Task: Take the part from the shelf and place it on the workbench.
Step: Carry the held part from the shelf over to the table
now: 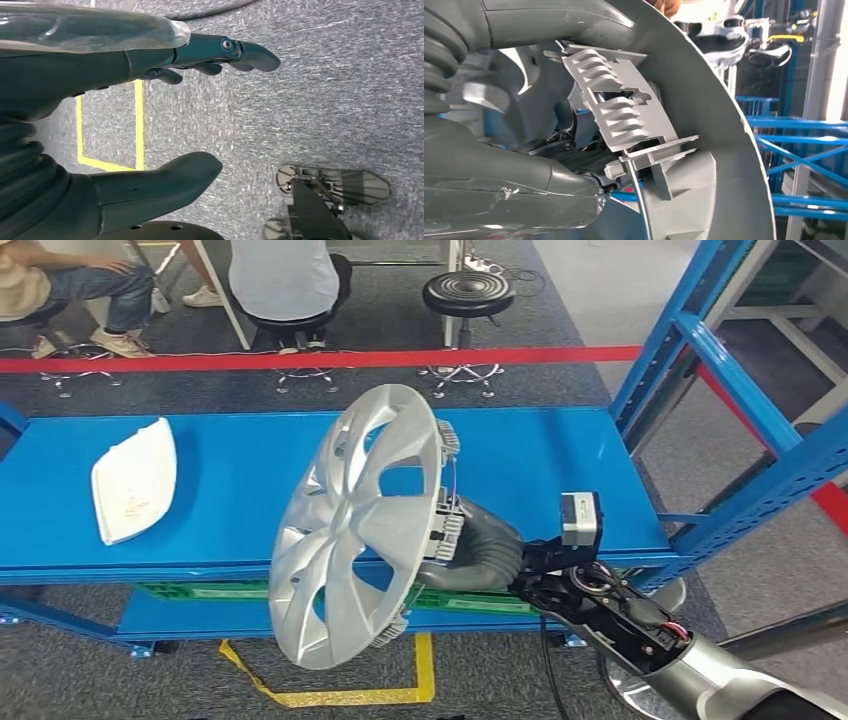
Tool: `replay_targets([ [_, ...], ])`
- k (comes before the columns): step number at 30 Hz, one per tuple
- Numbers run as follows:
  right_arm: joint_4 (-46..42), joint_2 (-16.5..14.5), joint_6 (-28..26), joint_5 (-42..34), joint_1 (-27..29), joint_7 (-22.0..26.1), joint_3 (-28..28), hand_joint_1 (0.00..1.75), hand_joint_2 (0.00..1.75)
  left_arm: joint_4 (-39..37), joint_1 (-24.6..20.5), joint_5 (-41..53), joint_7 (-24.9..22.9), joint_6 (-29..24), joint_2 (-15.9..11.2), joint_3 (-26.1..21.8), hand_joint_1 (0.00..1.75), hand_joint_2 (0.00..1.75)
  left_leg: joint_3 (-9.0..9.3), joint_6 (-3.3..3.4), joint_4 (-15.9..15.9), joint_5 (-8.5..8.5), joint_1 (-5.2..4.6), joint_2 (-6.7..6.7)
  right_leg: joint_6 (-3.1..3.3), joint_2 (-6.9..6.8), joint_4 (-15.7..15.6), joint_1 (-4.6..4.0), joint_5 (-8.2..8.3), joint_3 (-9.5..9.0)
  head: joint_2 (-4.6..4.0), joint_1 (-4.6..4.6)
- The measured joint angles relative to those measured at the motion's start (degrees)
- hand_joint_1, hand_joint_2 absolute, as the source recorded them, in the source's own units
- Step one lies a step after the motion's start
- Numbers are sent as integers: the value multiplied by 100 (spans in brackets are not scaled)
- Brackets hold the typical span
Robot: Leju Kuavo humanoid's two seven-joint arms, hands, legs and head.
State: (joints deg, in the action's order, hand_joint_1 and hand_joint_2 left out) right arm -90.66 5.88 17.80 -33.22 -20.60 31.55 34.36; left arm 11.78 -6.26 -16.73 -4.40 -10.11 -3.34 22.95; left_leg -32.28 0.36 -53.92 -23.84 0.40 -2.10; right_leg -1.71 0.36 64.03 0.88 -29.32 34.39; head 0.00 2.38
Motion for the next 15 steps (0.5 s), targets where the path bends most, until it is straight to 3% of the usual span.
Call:
replay_targets([
  [1, 2, 1, 8, 0, -3, -2, 1, 175, 175, 0, -4, -13, 2, -1, 1, 7, 0, 175, -1, -22, -17, -12, -5, -45, 3, 88, -385, 12, 167, -166, 0, 10],
  [3, 2, 3, 11, 1, -9, -3, 1, 175, 175, 0, -8, -44, 9, -6, -1, 19, 0, 175, -59, -77, -52, -9, -7, -126, 30, 233, -776, 22, 259, -342, 0, 12],
  [5, 1, 4, 11, 4, -16, -5, 1, 175, 175, 0, 11, -64, 17, -13, -4, 30, 0, 175, -111, -142, -59, 19, 2, -200, 85, 219, -813, 15, 245, -372, 0, -3],
  [7, 1, 4, 11, 13, -33, -11, 3, 175, 175, 0, 32, -74, 22, -19, -4, 40, 0, 175, -160, -204, -176, -54, 6, -140, 152, 131, -847, 28, 264, -399, 0, -32],
  [9, 0, 4, 10, 23, -46, -17, 5, 175, 175, 0, 22, -81, 23, -20, -7, 45, 0, 175, -431, -256, -736, -347, 8, 33, 212, 15, -876, 30, 268, -423, 0, -105],
  [11, 0, 4, 9, 31, -46, -20, 6, 175, 175, 0, 18, -85, 23, -20, -10, 47, 0, 175, -871, -295, -1565, -679, 15, 133, 244, -103, -878, 15, 256, -421, 0, -164],
  [12, 0, 4, 10, 33, -45, -21, 7, 175, 175, 0, 25, -90, 23, -20, -10, 48, 0, 175, -1011, -303, -1812, -730, 18, 149, 251, -160, -878, 11, 250, -423, 0, -176],
  [13, 0, 4, 15, 33, -46, -21, 8, 175, 175, 0, 33, -99, 23, -21, -10, 48, 0, 175, -1033, -303, -1826, -667, 18, 162, 252, -213, -878, 8, 244, -428, 0, -185],
  [15, 0, 4, 37, 33, -52, -19, 9, 175, 175, 0, 39, -135, 26, -24, -16, 48, 0, 175, -724, -275, -1192, -295, 15, 236, 240, -311, -878, 7, 223, -453, 0, -200],
])
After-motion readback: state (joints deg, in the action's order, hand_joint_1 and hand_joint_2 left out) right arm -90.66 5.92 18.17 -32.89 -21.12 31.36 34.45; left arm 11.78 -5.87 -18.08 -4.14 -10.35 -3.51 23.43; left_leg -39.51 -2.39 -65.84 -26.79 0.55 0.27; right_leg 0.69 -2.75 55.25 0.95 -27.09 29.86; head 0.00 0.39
